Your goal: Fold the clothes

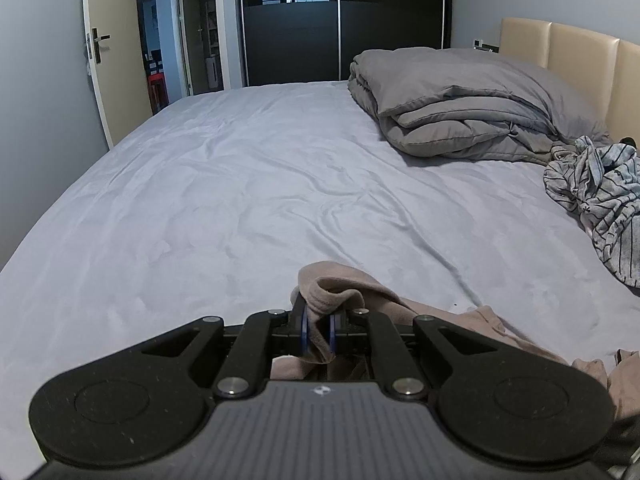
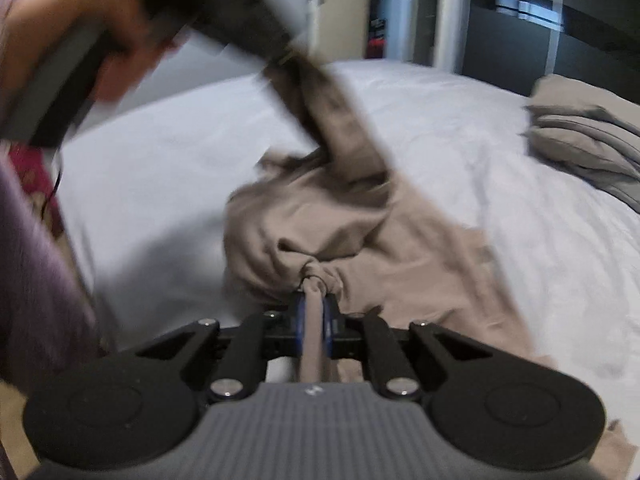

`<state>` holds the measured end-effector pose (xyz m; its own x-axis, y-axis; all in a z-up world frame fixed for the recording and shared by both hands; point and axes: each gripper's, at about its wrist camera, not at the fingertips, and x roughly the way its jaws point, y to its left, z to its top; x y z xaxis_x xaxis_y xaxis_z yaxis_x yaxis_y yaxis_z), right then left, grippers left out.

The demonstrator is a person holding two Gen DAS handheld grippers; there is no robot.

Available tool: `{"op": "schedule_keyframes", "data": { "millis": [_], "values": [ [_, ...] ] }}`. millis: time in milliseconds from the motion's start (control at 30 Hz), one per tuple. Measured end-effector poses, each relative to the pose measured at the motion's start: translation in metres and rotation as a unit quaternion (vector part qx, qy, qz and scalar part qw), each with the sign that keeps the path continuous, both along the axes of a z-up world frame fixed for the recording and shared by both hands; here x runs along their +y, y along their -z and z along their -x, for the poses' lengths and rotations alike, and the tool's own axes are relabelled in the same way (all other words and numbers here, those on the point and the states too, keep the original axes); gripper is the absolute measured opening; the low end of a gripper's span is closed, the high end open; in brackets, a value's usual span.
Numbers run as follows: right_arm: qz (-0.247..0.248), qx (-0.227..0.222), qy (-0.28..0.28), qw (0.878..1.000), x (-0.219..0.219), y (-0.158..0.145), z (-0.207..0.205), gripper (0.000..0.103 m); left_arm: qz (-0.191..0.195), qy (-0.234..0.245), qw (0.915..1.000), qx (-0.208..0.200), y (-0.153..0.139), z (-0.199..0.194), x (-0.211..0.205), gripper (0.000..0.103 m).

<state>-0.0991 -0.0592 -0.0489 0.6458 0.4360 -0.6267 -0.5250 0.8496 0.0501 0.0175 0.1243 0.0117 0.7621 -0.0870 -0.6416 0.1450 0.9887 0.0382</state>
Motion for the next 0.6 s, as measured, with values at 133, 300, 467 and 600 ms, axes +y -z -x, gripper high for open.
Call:
{"op": "schedule_keyframes", "data": {
  "millis": [133,300,467,600],
  "values": [
    [-0.028,0.012,0.101,0.994,-0.046,-0.015,-0.024,0.01,-0.004,0.008,0.9999,0.014,0.007,-0.001,-0.006,0.006],
    [-0.052,0.057,0.203,0.976,-0.101,-0.015,-0.052,0.01,-0.012,0.025,0.9991,0.033,0.017,-0.002,-0.015,0.006],
    [-0.051,0.102,0.256,0.96,-0.134,-0.003,-0.072,0.012,-0.04,0.058,0.9961,0.053,0.036,-0.008,-0.039,0.006],
    [-0.031,0.101,0.298,0.949,-0.151,0.001,-0.077,0.014,-0.052,0.062,0.995,0.058,0.045,-0.013,-0.045,0.006]
  ]
}}
